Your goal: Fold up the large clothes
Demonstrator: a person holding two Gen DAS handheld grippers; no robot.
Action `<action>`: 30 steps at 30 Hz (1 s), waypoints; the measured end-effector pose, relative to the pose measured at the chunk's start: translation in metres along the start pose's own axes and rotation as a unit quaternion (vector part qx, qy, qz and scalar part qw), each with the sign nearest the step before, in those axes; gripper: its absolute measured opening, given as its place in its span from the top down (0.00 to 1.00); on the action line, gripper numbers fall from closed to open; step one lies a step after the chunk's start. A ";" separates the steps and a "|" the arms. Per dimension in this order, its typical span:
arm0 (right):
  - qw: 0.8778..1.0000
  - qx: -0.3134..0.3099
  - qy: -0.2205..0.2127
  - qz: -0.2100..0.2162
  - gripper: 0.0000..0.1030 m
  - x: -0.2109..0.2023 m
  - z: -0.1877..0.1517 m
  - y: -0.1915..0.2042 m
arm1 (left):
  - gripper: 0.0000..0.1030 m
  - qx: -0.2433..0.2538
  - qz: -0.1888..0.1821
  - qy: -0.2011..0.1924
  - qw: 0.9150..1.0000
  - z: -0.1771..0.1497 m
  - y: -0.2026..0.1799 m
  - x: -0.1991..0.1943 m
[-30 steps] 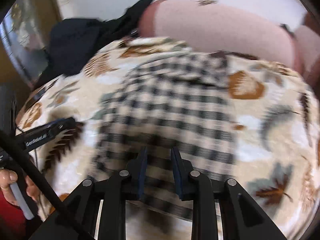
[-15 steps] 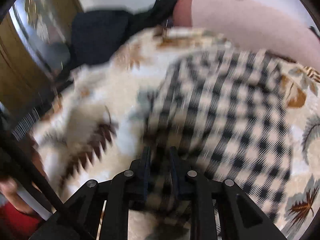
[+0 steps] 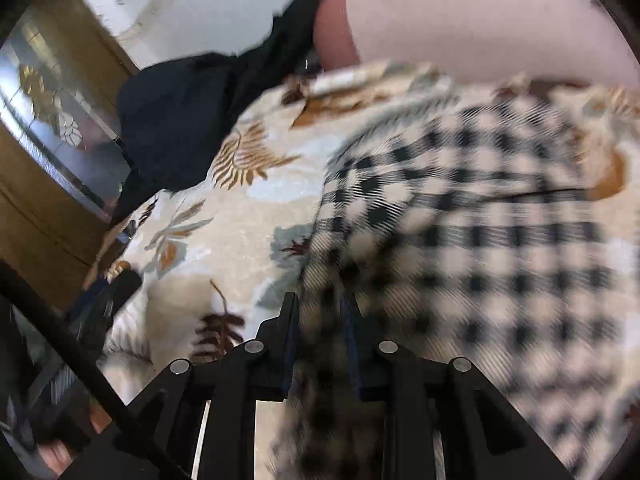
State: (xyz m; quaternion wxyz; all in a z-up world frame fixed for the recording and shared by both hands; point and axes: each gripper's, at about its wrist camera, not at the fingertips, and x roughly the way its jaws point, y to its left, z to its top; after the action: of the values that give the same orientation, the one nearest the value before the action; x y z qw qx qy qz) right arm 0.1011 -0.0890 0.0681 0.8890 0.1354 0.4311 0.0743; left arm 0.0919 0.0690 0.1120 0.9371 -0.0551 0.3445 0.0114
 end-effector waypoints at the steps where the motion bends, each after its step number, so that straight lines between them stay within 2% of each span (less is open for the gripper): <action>1: 1.000 -0.001 -0.006 -0.020 0.76 -0.007 -0.011 -0.001 | 0.18 -0.001 -0.001 -0.001 1.000 0.000 0.000 -0.001; 3: 0.999 0.010 0.006 -0.029 0.76 -0.010 -0.035 -0.006 | 0.18 0.002 0.000 -0.006 1.000 -0.003 -0.001 -0.005; 4: 0.999 0.009 0.040 -0.009 0.76 0.002 -0.052 -0.004 | 0.18 0.005 0.002 -0.008 1.000 -0.004 -0.002 -0.007; 5: 0.998 0.001 0.056 -0.001 0.76 0.008 -0.060 -0.002 | 0.18 0.009 0.004 -0.010 1.000 -0.006 -0.003 -0.010; 8: 0.998 -0.036 0.043 0.015 0.76 0.002 -0.079 0.012 | 0.18 0.043 0.036 -0.042 0.998 -0.023 -0.011 -0.030; 9: 0.998 -0.019 0.041 0.049 0.75 -0.007 -0.080 0.008 | 0.18 0.051 0.039 -0.047 0.997 -0.027 -0.013 -0.035; 11: 0.997 0.008 0.036 0.075 0.75 -0.020 -0.083 -0.003 | 0.18 0.067 0.029 -0.046 0.996 -0.038 -0.021 -0.046; 13: 0.998 0.003 0.023 0.052 0.75 -0.033 -0.089 -0.009 | 0.18 0.066 0.015 -0.033 0.997 -0.045 -0.030 -0.056; 15: 1.000 -0.024 -0.002 -0.008 0.74 -0.052 -0.099 -0.018 | 0.18 0.063 0.002 -0.023 0.998 -0.052 -0.040 -0.065; 16: 0.999 -0.029 -0.009 -0.025 0.73 -0.061 -0.106 -0.023 | 0.18 0.062 -0.002 -0.018 0.998 -0.056 -0.044 -0.069; 19: 0.997 -0.029 -0.031 -0.070 0.58 -0.081 -0.123 -0.039 | 0.18 0.060 -0.013 0.006 0.998 -0.076 -0.057 -0.077; 22: 0.992 -0.042 -0.027 -0.117 0.55 -0.083 -0.128 -0.047 | 0.18 0.064 -0.027 0.036 0.997 -0.097 -0.068 -0.080; 26: 0.988 -0.038 -0.038 -0.145 0.40 -0.099 -0.136 -0.053 | 0.18 0.067 -0.035 0.083 0.994 -0.126 -0.076 -0.072; 30: 0.986 -0.017 -0.033 -0.165 0.40 -0.106 -0.155 -0.062 | 0.18 0.075 -0.037 0.126 0.988 -0.149 -0.083 -0.057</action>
State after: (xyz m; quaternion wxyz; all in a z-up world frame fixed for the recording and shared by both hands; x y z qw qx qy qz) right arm -0.0858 -0.1474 0.0363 0.9052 0.0493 0.4162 -0.0706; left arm -0.0430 -0.0288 0.0444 0.8873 0.0011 0.4578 -0.0565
